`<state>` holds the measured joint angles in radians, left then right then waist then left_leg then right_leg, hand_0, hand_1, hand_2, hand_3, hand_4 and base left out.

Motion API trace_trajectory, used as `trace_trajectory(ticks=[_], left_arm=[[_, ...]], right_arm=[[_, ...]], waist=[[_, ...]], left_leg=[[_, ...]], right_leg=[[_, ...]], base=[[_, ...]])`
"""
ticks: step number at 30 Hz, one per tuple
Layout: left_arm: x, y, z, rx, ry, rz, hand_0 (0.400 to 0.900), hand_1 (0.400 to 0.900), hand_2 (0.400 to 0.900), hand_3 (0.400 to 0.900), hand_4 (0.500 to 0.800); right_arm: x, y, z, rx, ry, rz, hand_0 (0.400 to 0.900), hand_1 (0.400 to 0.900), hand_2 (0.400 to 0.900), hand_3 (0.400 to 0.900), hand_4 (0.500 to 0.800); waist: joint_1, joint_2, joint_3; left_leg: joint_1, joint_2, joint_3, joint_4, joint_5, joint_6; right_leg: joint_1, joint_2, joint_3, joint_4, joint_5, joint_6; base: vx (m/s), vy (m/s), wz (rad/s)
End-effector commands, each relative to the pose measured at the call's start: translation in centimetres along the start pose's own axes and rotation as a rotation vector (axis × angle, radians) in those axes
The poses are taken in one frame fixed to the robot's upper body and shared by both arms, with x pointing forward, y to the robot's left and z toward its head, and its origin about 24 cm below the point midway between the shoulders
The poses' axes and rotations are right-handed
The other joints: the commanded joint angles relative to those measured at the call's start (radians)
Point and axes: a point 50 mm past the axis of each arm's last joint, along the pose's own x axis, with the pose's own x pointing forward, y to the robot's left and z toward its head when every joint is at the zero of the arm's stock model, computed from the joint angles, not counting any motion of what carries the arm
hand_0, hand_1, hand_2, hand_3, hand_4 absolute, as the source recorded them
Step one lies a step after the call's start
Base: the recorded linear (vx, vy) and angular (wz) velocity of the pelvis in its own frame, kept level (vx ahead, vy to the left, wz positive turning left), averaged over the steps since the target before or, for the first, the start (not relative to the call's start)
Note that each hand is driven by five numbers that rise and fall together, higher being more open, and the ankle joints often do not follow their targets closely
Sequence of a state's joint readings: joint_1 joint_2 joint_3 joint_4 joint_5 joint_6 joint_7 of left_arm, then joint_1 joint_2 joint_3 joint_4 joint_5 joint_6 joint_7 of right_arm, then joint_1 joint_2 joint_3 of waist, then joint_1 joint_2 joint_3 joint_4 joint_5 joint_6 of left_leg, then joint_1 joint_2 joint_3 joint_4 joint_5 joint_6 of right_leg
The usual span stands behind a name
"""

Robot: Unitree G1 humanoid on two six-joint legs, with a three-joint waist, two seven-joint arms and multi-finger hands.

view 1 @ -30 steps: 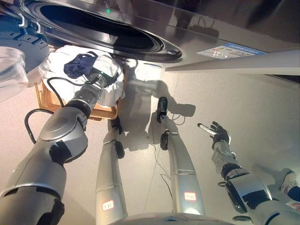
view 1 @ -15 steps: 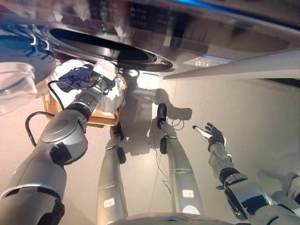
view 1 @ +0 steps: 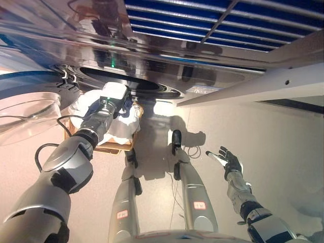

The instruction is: Put the clothes in the basket into the washing machine.

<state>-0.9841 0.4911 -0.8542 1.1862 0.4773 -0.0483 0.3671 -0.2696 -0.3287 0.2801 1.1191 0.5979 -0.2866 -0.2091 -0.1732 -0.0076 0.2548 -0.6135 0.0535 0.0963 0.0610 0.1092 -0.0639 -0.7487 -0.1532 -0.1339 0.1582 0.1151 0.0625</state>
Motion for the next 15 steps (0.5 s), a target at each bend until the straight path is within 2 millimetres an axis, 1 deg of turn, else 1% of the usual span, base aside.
trace_trajectory(ticks=[1, 4, 6, 7, 8, 9, 11, 12, 14, 15], left_arm=[[0.4, 3.9, -3.0, -0.246, 0.125, 0.197, 0.400, 0.400, 0.400, 0.400, 0.500], [-0.4, 1.8, -3.2, -0.497, 0.191, 0.189, 0.400, 0.400, 0.400, 0.400, 0.500], [-1.0, 0.5, -3.5, -0.734, 0.264, 0.191, 0.400, 0.400, 0.400, 0.400, 0.500], [-1.2, -0.1, -3.4, -0.898, 0.304, 0.215, 0.400, 0.400, 0.400, 0.400, 0.500], [-1.4, -0.6, -3.1, -0.958, 0.310, 0.214, 0.400, 0.400, 0.400, 0.400, 0.500], [-1.5, -0.9, -3.1, -1.084, 0.351, 0.246, 0.400, 0.400, 0.400, 0.400, 0.500], [-2.0, -2.1, -2.9, -1.481, 0.433, 0.294, 0.400, 0.400, 0.400, 0.400, 0.500], [-2.1, -2.5, -2.7, -1.574, 0.448, 0.310, 0.400, 0.400, 0.400, 0.400, 0.500], [-1.9, -2.3, -2.0, -1.740, 0.426, 0.325, 0.400, 0.400, 0.400, 0.400, 0.500], [-1.9, -2.4, -1.4, -1.871, 0.398, 0.329, 0.400, 0.400, 0.400, 0.400, 0.500]], right_arm=[[-0.9, -3.1, -1.7, -0.028, 0.016, -0.071, 0.900, 0.900, 0.900, 0.900, 0.800], [-1.0, -3.2, -1.9, -0.033, 0.030, -0.068, 0.900, 0.900, 0.900, 0.900, 0.800], [-0.8, -3.0, -1.9, -0.036, 0.038, -0.068, 0.900, 0.900, 0.900, 0.900, 0.800], [-0.8, -3.0, -1.8, -0.029, 0.043, -0.070, 0.900, 0.900, 0.900, 0.900, 0.800], [-0.7, -2.8, -1.7, -0.027, 0.045, -0.071, 0.900, 0.900, 0.900, 0.900, 0.800], [-0.5, -2.8, -1.6, -0.023, 0.046, -0.074, 0.900, 0.900, 0.900, 0.900, 0.800], [0.0, -2.4, -0.8, 0.004, 0.048, -0.081, 0.900, 0.900, 0.900, 0.900, 0.800], [0.2, -2.3, -0.5, 0.015, 0.049, -0.087, 0.900, 0.900, 0.900, 0.900, 0.800], [0.6, -2.6, 0.3, 0.033, 0.045, -0.104, 0.900, 0.900, 0.900, 0.900, 0.800], [0.8, -2.7, 0.6, 0.047, 0.045, -0.109, 0.900, 0.900, 0.900, 0.900, 0.800]], waist=[[0.000, 0.026, 0.005], [0.008, 0.025, 0.009], [0.013, 0.023, 0.012], [0.019, 0.024, 0.013], [0.021, 0.024, 0.014], [0.023, 0.022, 0.013], [0.032, 0.021, 0.009], [0.033, 0.019, 0.007], [0.037, 0.017, 0.000], [0.038, 0.017, -0.002]], left_leg=[[0.025, -0.025, -0.042, -0.032, 0.002, -0.012], [0.087, -0.024, -0.042, -0.062, 0.012, -0.017], [0.120, -0.021, -0.040, -0.074, 0.017, -0.020], [0.134, -0.022, -0.040, -0.082, 0.019, -0.021], [0.146, -0.020, -0.037, -0.086, 0.021, -0.021], [0.155, -0.019, -0.035, -0.091, 0.022, -0.022], [0.172, -0.014, -0.038, -0.102, 0.024, -0.024], [0.179, -0.012, -0.037, -0.105, 0.024, -0.025], [0.189, -0.011, -0.038, -0.110, 0.022, -0.025], [0.192, -0.011, -0.040, -0.113, 0.023, -0.025]], right_leg=[[0.137, 0.036, -0.052, -0.117, 0.059, 0.092], [0.189, 0.043, -0.055, -0.125, 0.050, 0.086], [0.219, 0.046, -0.057, -0.133, 0.048, 0.083], [0.231, 0.050, -0.057, -0.138, 0.047, 0.081], [0.242, 0.052, -0.057, -0.144, 0.046, 0.080], [0.251, 0.053, -0.057, -0.149, 0.046, 0.080], [0.268, 0.056, -0.064, -0.156, 0.042, 0.077], [0.274, 0.059, -0.063, -0.158, 0.040, 0.076], [0.283, 0.063, -0.063, -0.162, 0.037, 0.073], [0.284, 0.065, -0.064, -0.161, 0.035, 0.072]], base=[[0.04, -0.042, -0.01], [0.03, -0.041, -0.01], [0.01, -0.011, -0.02], [0.00, 0.000, 0.00], [0.00, 0.000, 0.00], [0.00, 0.000, 0.00], [0.03, -0.031, 0.01], [0.03, -0.025, 0.02], [0.03, -0.023, 0.03], [0.02, -0.012, 0.04]])
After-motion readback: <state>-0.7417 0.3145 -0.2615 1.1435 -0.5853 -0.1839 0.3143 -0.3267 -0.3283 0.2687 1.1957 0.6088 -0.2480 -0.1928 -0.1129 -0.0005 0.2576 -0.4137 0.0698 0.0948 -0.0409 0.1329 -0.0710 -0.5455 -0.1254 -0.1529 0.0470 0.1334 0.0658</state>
